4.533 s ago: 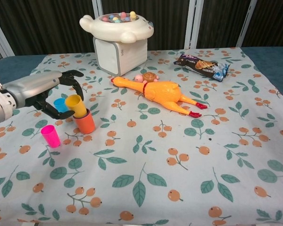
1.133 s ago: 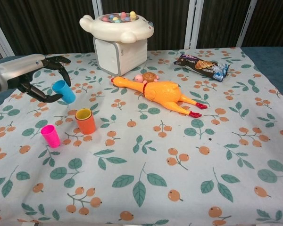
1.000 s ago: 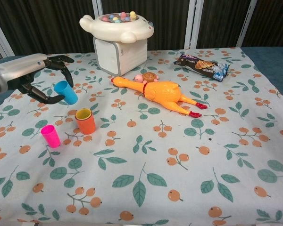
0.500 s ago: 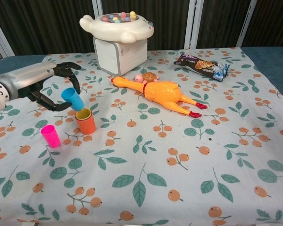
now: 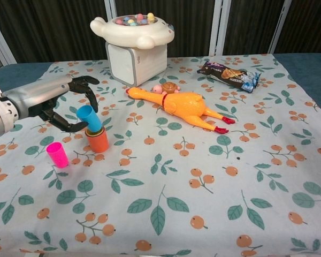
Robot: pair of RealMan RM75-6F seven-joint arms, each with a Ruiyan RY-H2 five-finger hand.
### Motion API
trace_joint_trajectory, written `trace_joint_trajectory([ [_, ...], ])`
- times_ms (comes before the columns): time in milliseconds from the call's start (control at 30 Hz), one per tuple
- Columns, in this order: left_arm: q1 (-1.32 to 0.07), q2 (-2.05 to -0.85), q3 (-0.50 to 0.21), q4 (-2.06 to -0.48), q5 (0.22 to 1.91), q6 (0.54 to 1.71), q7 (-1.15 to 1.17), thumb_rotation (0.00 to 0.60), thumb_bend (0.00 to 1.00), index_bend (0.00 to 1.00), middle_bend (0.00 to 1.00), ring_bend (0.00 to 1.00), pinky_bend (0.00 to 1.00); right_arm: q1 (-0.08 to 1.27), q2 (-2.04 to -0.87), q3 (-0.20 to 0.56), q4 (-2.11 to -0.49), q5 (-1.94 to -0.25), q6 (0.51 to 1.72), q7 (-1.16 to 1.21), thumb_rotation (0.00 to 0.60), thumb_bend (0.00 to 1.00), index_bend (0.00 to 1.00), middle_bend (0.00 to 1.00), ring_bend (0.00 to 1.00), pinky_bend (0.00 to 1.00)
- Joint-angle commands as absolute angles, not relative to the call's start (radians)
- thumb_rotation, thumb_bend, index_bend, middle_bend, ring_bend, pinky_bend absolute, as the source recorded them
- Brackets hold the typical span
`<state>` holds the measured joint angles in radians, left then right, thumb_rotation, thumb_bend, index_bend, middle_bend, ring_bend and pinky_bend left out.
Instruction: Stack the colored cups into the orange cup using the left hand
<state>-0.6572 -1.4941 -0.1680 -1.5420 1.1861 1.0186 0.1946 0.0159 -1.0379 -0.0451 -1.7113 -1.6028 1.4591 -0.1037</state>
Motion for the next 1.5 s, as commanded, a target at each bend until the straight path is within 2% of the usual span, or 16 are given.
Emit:
trace_joint_trajectory([
  [33, -0.659, -1.498, -0.166, -1.542, 1.183, 1.016, 0.199, 0.6, 0.37, 0.52, 0.04, 0.0, 0.06, 0.015, -1.037, -0.045, -1.711, -1.603, 1.462, -0.101, 0.6, 0.21, 0.0, 0.0, 0.0, 0.0],
  [267, -0.665, -1.514, -0.16, -1.529, 1.174, 1.014, 0.228, 0.6, 0.37, 0.51, 0.04, 0.0, 0.06, 0.015, -1.035, -0.045, -1.712, -1.604, 1.462, -0.098, 0.6, 0.21, 0.0, 0.0, 0.0, 0.0],
  [367, -0.666, -1.518, -0.159, -1.521, 1.167, 1.01, 0.233, 0.6, 0.37, 0.47, 0.04, 0.0, 0.06, 0.014, -1.033, -0.045, -1.712, -1.605, 1.464, -0.095, 0.6, 0.21, 0.0, 0.0, 0.0, 0.0],
  [467, -0.667, -1.513, -0.155, -1.521, 1.164, 1.0, 0.233, 0.6, 0.37, 0.3, 0.03, 0.0, 0.06, 0.014, -1.033, -0.045, -1.712, -1.605, 1.464, -0.093, 0.6, 0.21, 0.0, 0.0, 0.0, 0.0],
  [533, -0.667, -1.5, -0.151, -1.533, 1.165, 0.991, 0.229, 0.6, 0.37, 0.08, 0.01, 0.0, 0.06, 0.014, -1.033, -0.045, -1.712, -1.604, 1.464, -0.093, 0.6, 0.21, 0.0, 0.0, 0.0, 0.0],
  [600, -0.663, -1.482, -0.143, -1.552, 1.179, 0.992, 0.225, 0.6, 0.37, 0.0, 0.0, 0.0, 0.06, 0.015, -1.033, -0.045, -1.711, -1.604, 1.463, -0.094, 0.6, 0.21, 0.0, 0.0, 0.0, 0.0],
  [767, -0.638, -1.433, -0.119, -1.607, 1.23, 1.019, 0.195, 0.6, 0.37, 0.0, 0.0, 0.0, 0.06, 0.015, -1.035, -0.047, -1.712, -1.608, 1.461, -0.099, 0.6, 0.21, 0.0, 0.0, 0.0, 0.0],
  [900, -0.584, -1.378, -0.062, -1.635, 1.333, 1.085, 0.145, 0.6, 0.37, 0.0, 0.0, 0.0, 0.06, 0.014, -1.033, -0.049, -1.713, -1.611, 1.464, -0.094, 0.6, 0.21, 0.0, 0.0, 0.0, 0.0],
  [1100, -0.518, -1.409, 0.018, -1.537, 1.397, 1.111, 0.054, 0.6, 0.36, 0.08, 0.0, 0.0, 0.06, 0.015, -1.039, -0.056, -1.713, -1.622, 1.457, -0.107, 0.6, 0.21, 0.0, 0.0, 0.0, 0.0],
  [1367, -0.5, -1.465, 0.017, -1.443, 1.414, 1.127, 0.026, 0.6, 0.37, 0.16, 0.0, 0.0, 0.06, 0.01, -1.04, -0.059, -1.713, -1.629, 1.467, -0.106, 0.6, 0.21, 0.0, 0.0, 0.0, 0.0],
  [1500, -0.494, -1.508, 0.015, -1.378, 1.41, 1.117, 0.013, 0.6, 0.37, 0.27, 0.0, 0.0, 0.06, 0.01, -1.037, -0.057, -1.711, -1.627, 1.469, -0.1, 0.6, 0.21, 0.0, 0.0, 0.0, 0.0],
])
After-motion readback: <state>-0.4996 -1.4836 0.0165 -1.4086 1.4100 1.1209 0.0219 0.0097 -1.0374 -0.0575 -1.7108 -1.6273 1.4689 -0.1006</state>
